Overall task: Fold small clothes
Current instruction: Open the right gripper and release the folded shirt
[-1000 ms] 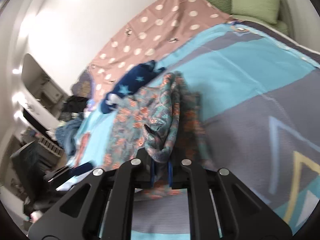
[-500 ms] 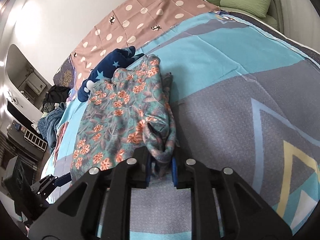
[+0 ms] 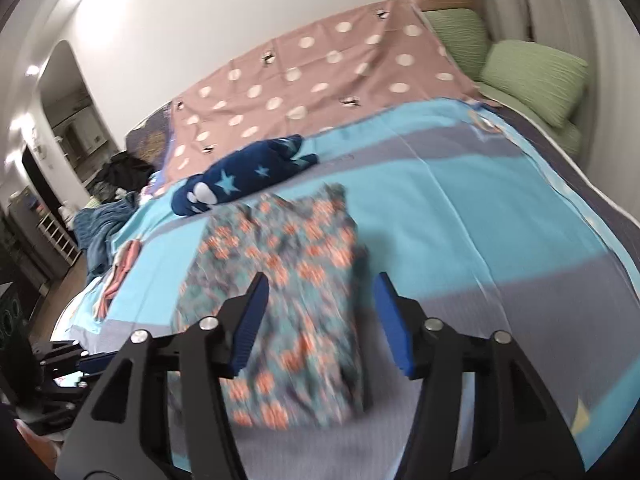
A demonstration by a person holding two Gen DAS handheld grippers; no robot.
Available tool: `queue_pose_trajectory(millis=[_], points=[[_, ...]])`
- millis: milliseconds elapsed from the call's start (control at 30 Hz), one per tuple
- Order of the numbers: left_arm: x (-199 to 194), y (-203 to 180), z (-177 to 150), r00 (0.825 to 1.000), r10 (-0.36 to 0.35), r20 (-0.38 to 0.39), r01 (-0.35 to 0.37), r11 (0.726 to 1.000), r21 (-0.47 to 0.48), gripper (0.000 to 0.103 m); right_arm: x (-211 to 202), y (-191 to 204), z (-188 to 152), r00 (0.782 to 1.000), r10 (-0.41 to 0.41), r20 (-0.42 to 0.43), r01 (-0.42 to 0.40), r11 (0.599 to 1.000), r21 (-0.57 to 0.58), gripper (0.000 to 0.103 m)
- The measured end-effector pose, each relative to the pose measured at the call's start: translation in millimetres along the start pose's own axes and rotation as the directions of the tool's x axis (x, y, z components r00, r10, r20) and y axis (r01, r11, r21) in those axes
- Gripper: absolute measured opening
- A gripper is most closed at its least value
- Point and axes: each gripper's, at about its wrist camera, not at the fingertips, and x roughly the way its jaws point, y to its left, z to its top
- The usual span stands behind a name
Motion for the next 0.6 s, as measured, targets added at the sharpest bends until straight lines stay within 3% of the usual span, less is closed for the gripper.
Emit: queue_pose_trajectory(millis=[67,167,233,500,600], points=[[23,8,6,0.999,-0.029,-0.033,0.027,0.999,-0.033,0.020,17,-2,17,0.999,0.019,-0.026,-0.019,1.000,0.009,0.057],[69,25,-4,0.988,-0.040,-0.150,0.023,0.993,-0.114,0.023,42,-7,37,0.998,-0.002,-0.059,0.004,1.000,0.029,0.053],[73,32,-12,0.991,-0.090,-0.101,0.072,0.983,-0.168,0.026,62,-10,48,0.994,0.004,-0.106,-0.002,1.000,0.012,0.045],[72,28,-13,0.988,-0.137,-0.071,0.128,0.984,-0.121,0.045,157,-11,90,0.955,-0.005,-0.296,-0.019,0.997,-0.077,0.044],[71,21,-15,0.987,-0.151,-0.059,0.145,0.984,-0.099,0.054,191,-10,100,0.939,-0.040,-0.341,0.012,0.996,-0.084,0.044]])
